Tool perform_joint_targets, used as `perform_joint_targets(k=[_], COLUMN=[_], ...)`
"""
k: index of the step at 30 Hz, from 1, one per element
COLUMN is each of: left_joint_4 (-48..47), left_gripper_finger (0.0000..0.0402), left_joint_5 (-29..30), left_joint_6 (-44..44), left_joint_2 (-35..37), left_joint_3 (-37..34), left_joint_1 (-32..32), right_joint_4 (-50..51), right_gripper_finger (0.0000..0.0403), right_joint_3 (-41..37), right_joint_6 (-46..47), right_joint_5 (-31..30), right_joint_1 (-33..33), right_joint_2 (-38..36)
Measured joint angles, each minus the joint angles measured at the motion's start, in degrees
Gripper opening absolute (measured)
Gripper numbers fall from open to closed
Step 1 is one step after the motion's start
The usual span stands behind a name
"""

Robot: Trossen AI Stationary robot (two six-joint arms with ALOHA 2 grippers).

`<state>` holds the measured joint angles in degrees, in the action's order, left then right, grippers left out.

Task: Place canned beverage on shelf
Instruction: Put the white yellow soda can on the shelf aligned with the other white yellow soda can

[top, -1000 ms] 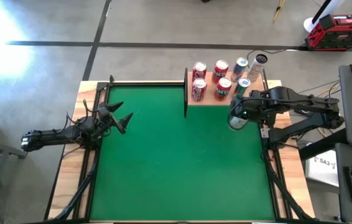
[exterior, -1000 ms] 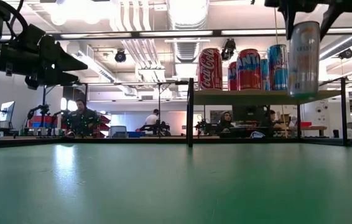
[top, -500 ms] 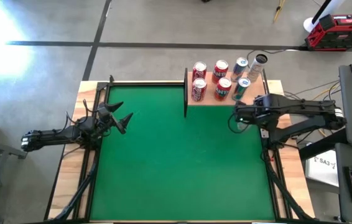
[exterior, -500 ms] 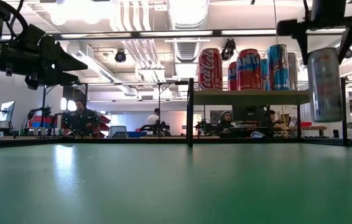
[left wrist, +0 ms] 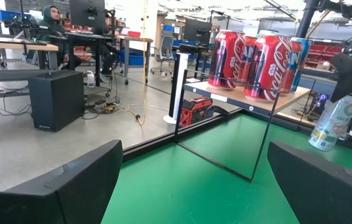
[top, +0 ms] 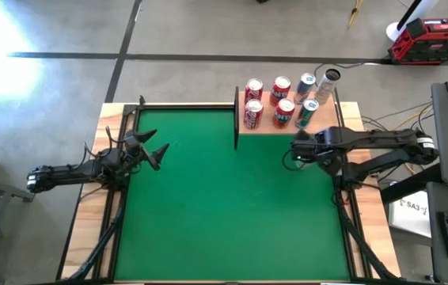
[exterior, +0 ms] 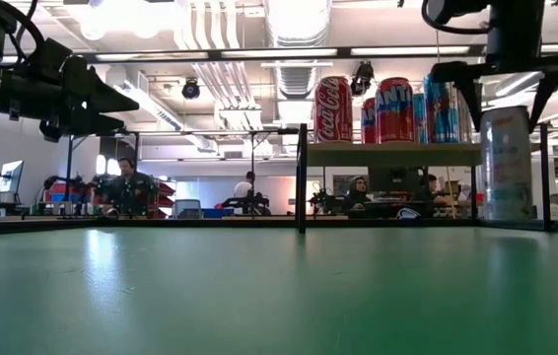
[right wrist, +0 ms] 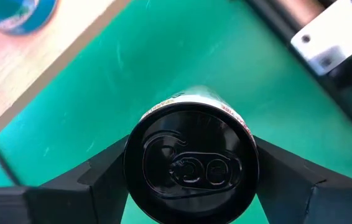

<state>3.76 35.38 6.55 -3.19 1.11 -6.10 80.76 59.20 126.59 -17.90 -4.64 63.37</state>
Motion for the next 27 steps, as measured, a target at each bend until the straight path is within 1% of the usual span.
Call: perform_joint_targets(k=[5,12,20,24,27], left_joint_4=[-0.01,-0.01,0.01,0.01,0.01], left_gripper_finger=[0.0386,0.0386,0.0386,0.0386,0.0386], left_joint_5=[0.0,0.02,0.02,0.0,0.02], left_joint_6=[0.0,0.0,0.0,0.0,0.0], left_joint_2=[0.01,-0.01,-0.01,-0.01,-0.01], left_joint_3=[0.01,0.01,0.01,-0.01,0.01], left_joint_1=[-0.01,0.0,-0.01,0.01,0.01], right_joint_4=[-4.25,-4.45,-4.69,-4.8,-3.77], right_gripper_finger=[0.027,0.027,0.027,0.0287,0.0313], right_joint_3=[-2.17,-3.02,-2.46,-2.32,-2.36], right_joint_6=[0.46,0.3,-5.64,-9.22,-9.71], right_joint_5=[0.01,-0.69,-1.45,-2.18,-4.82], right_joint_1=[0.0,0.0,0.0,0.0,0.0], right_joint_2=[0.12,1.24,2.06,2.12,2.51])
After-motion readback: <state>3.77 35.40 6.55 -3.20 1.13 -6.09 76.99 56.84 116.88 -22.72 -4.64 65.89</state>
